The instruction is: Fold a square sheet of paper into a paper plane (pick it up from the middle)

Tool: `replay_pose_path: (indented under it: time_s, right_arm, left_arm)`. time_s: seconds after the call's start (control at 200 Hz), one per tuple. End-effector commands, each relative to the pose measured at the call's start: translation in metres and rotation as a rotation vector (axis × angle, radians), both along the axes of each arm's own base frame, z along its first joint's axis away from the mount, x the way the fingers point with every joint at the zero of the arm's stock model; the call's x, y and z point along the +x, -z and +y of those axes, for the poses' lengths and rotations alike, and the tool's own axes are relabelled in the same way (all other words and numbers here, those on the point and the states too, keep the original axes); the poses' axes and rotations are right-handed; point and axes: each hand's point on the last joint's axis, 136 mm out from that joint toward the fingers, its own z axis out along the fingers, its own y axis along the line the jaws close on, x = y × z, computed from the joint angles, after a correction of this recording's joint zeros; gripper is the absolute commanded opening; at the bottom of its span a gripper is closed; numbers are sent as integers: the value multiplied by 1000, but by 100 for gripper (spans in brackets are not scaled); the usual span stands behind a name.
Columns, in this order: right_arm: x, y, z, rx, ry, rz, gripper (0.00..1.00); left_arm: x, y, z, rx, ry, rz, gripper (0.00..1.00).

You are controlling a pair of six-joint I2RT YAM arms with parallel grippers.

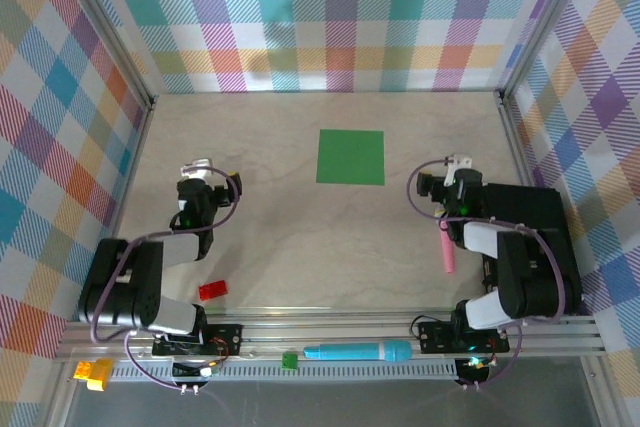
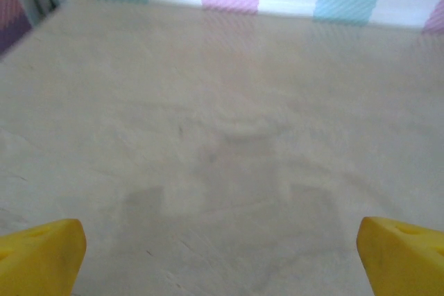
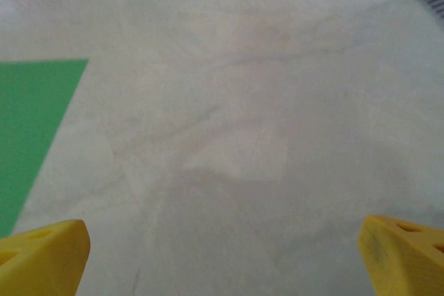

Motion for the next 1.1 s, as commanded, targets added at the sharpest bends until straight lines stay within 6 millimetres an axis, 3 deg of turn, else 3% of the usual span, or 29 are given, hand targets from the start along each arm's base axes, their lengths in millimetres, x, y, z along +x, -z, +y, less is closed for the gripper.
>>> replay_pose_path:
  time_s: [0.0,0.15,0.27,0.45,0.565,0.635,0.8,1.095]
  right_arm:
    - [-9,-23,-10,79,131,167,99]
    - [-17,-32,12,237,107,340,99]
    - [-21,-33,56,432,-28,444,100]
    - [-23,-19,119,624,-159,613,81]
    - [-12,-7,146,649,-171,668,70]
    - [-1,2,161,652,-175,703,58]
    - [30,22,178,613,-145,756,42]
    - [66,59,195,537,-101,824,43]
  left_arm:
    - [-10,-21,13,-85,-109,44,100]
    - [-30,-43,4,-339,-176,184,100]
    - [-36,-39,-30,-512,-67,314,100]
    - [-37,-27,-85,-782,145,418,100]
    - [-33,-13,-104,-871,192,479,100]
    - [-31,-3,-117,-894,223,526,100]
    - [-23,14,-147,-911,264,584,100]
    - [-6,29,-196,-917,331,627,99]
